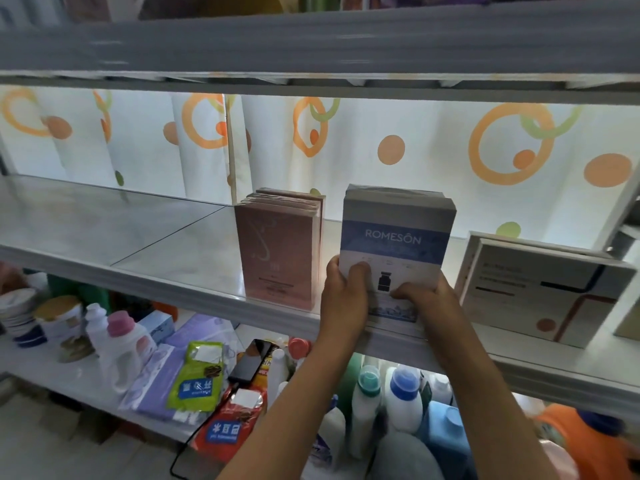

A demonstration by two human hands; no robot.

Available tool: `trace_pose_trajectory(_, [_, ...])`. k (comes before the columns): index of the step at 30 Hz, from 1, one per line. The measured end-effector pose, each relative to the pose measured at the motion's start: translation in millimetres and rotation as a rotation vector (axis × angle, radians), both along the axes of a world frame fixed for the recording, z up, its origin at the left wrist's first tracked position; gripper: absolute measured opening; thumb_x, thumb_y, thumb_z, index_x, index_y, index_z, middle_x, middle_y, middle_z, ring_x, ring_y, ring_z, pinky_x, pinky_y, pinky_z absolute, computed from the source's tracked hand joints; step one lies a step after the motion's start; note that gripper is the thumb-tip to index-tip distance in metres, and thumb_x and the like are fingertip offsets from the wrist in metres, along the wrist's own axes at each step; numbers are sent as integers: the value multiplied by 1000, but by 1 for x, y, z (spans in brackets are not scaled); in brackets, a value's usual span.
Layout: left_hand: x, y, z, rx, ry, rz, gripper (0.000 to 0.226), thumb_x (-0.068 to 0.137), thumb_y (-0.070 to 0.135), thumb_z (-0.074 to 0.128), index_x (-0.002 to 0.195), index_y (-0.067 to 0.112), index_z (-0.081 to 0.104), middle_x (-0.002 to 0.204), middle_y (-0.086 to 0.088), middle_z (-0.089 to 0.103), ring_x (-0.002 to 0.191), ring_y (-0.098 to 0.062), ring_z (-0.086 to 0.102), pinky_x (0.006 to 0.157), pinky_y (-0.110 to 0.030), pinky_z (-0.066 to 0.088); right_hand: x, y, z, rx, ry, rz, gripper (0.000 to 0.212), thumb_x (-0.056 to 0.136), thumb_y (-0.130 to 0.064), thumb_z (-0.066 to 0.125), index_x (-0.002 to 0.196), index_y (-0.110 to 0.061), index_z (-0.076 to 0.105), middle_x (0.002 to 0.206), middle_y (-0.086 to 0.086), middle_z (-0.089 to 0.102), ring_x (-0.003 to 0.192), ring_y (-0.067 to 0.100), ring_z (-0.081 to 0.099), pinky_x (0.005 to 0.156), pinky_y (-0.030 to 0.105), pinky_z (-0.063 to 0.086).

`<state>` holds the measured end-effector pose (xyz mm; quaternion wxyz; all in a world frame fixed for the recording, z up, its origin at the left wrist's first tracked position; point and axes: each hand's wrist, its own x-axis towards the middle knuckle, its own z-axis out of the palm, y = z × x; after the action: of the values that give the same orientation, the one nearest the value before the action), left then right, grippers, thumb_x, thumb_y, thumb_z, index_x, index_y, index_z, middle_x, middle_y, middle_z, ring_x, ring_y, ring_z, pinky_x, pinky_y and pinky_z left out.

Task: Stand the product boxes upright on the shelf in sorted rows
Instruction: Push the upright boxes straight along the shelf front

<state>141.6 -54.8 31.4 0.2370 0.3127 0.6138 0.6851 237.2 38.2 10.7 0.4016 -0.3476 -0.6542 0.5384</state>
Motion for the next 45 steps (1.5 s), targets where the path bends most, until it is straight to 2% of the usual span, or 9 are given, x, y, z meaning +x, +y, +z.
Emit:
trace_pose_trajectory(6, [-3,-6,0,20,-34,34,25,95,31,45,118,25,53,97,10,61,88,-3,56,66,-21,40,-5,-7,0,-15,49,37,57,71,-18,71,125,-21,50,107,6,68,98,28,65,73,33,53])
trace_pose_trajectory(10, [-5,-8,3,11,-67,43,26,94,32,45,117,24,54,100,5,62,95,-13,59,71,-27,44,-7,-10,1,-4,41,42,50,84,-11,67,127,-24,46,109,2,63,98,22,61,67,25,48])
trace_pose_trajectory(22, [-3,-15,10,5,-115,5,25,95,29,45,117,22,55,96,7,60,87,-6,55,64,-22,40,-8,-12,-2,19,51,60,50,86,-13,66,128,-27,44,111,-3,61,101,18,59,71,24,49])
trace_pose_trajectory(31, [6,-32,-1,8,-60,-4,25,94,24,50,118,25,56,105,8,62,97,-10,57,69,-20,40,-5,-15,-1,9,37,43,50,87,-13,66,131,-23,44,118,0,61,107,22,58,75,23,50])
trace_pose_trajectory(36, [25,-57,-18,46,-24,21,25,95,24,52,116,38,54,107,26,61,105,-1,54,96,-29,42,-5,-18,1,24,-14,36,50,88,-14,68,130,-24,43,120,0,59,110,22,56,89,34,52])
trace_pose_trajectory(39, [41,-66,-21,59,-12,35,42,98,20,47,133,42,40,113,32,47,104,7,45,93,-16,33,0,-21,3,45,-60,33,49,88,-17,69,129,-25,44,120,-3,60,107,20,58,82,29,53])
trace_pose_trajectory(41, [49,-63,-22,71,23,1,43,99,18,46,138,36,41,125,27,49,106,9,47,87,-8,32,5,-25,4,57,-111,28,52,89,-19,69,134,-23,43,124,-3,59,107,19,58,89,35,54])
trace_pose_trajectory(43, [57,-58,-21,72,45,-46,42,100,19,45,137,39,42,129,26,48,106,13,48,83,-2,32,15,-28,2,67,-158,20,66,86,-22,72,142,-21,38,138,-1,54,122,26,54,102,44,50])
trace_pose_trajectory(45, [67,-51,-19,90,42,-96,39,100,19,46,131,43,44,120,32,48,95,27,46,72,6,34,31,-30,3,56,-158,15,80,85,-18,73,151,-19,29,154,2,38,141,27,38,113,42,37])
